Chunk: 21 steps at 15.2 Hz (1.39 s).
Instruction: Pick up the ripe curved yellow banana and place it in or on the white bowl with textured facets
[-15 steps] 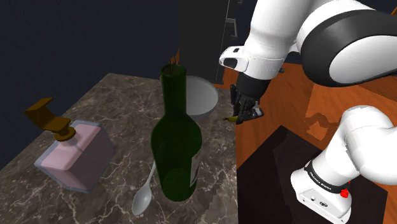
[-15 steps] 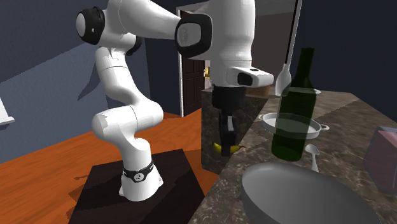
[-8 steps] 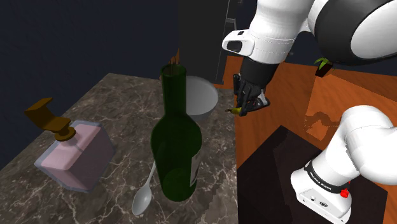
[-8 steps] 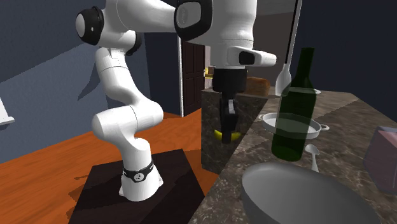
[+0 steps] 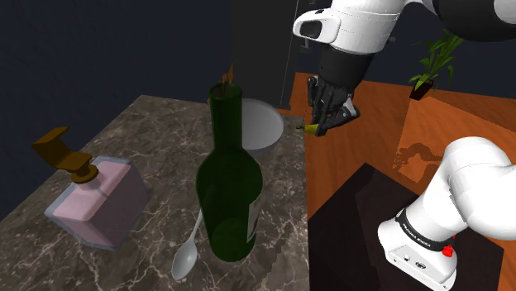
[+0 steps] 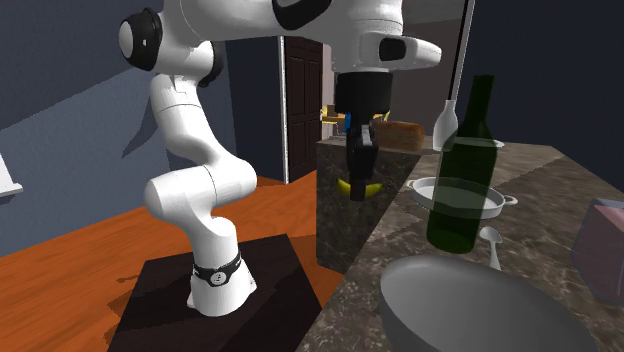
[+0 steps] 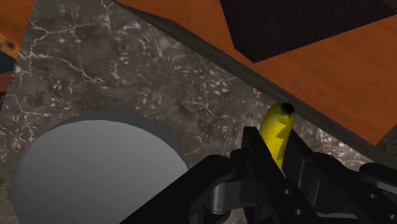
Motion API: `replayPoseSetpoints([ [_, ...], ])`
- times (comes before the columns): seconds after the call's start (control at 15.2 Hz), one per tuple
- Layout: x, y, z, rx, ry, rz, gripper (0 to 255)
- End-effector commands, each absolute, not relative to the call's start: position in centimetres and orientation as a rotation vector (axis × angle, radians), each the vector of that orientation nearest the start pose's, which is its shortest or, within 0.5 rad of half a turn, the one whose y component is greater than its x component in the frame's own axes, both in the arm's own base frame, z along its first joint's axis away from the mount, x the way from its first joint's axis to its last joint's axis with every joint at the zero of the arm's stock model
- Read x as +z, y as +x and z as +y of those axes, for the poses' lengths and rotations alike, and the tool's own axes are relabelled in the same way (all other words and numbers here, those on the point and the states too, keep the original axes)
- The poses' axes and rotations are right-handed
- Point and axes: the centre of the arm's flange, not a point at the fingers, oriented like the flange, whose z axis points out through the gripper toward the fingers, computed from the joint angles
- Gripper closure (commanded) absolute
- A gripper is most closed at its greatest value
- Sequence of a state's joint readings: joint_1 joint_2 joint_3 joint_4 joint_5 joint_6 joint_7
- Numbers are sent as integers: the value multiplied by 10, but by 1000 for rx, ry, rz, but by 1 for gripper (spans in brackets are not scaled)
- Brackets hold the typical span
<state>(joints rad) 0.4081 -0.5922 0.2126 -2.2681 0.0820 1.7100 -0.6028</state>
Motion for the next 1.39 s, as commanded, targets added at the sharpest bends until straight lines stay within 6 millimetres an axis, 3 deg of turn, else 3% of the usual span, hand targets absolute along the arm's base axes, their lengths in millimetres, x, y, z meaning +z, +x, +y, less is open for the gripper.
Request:
replayPoseSetpoints([
  [0.0, 583, 294, 238, -37, -2642, -1767, 255],
  [0.2, 595, 294, 237, -37, -2642, -1767, 255],
  [0.99, 594, 450, 264, -37, -2642, -1767, 255],
  [1.06, 594, 472, 268, -37, -2642, -1767, 255],
  [1.32, 573, 472, 268, -37, -2642, -1767, 255],
])
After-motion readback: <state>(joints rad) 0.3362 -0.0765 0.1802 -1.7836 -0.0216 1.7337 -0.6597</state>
